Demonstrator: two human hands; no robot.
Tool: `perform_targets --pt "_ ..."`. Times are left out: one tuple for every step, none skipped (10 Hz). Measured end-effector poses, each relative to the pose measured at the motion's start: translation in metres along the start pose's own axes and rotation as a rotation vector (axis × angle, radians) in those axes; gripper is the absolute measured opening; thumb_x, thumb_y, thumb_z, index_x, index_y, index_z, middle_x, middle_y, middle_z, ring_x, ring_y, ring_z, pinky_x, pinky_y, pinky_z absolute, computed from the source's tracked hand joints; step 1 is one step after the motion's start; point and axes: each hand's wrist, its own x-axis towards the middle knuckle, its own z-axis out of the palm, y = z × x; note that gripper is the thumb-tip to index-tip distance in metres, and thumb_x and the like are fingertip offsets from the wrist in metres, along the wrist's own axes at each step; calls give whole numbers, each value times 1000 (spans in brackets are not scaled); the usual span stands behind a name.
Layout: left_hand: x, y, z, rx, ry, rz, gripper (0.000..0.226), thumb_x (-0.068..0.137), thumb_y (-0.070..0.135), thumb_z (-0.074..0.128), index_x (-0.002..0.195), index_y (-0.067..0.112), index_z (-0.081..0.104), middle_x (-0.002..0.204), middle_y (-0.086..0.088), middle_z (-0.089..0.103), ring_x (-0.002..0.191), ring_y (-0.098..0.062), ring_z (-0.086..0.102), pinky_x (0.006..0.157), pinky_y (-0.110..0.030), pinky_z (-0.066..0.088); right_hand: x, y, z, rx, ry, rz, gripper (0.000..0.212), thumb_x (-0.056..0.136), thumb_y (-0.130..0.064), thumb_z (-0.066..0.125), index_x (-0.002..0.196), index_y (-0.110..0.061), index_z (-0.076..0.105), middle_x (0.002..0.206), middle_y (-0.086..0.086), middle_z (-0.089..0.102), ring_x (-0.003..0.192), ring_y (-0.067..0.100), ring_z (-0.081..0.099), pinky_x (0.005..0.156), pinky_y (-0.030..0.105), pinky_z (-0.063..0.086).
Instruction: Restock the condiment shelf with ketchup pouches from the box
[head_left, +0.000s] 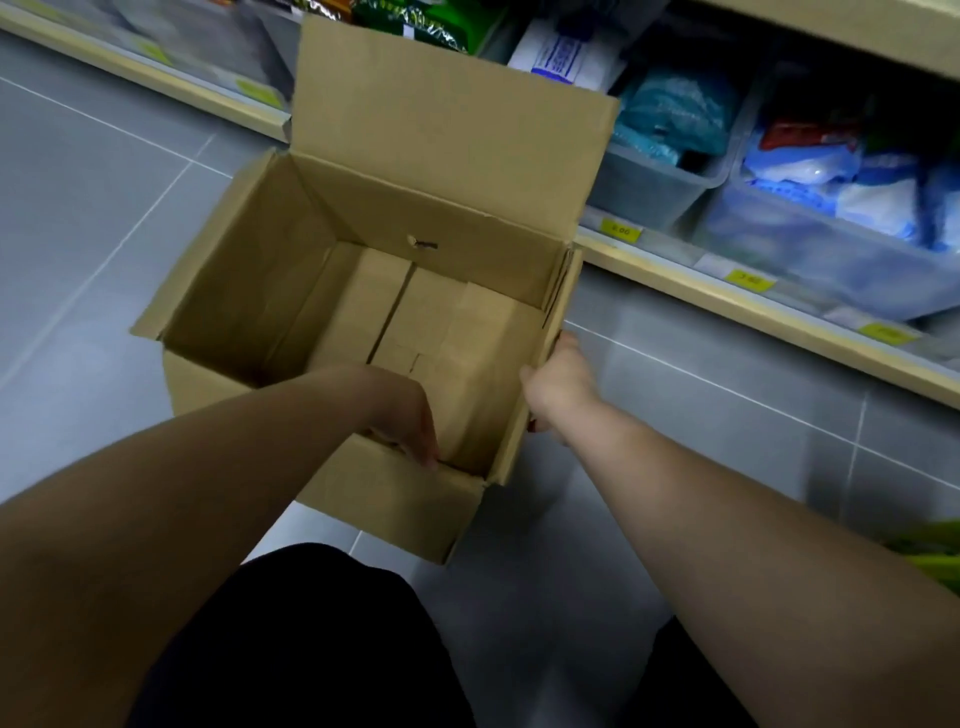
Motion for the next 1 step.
perform_targets --pt "-9 -1 -4 -126 65 -20 47 77 50 67 115 23 65 117 0 64 110 -21 56 101 -40 44 -4 -8 -4 -35 14 23 38 87 -15 56 123 -18 42 119 11 56 107 35 56 88 50 52"
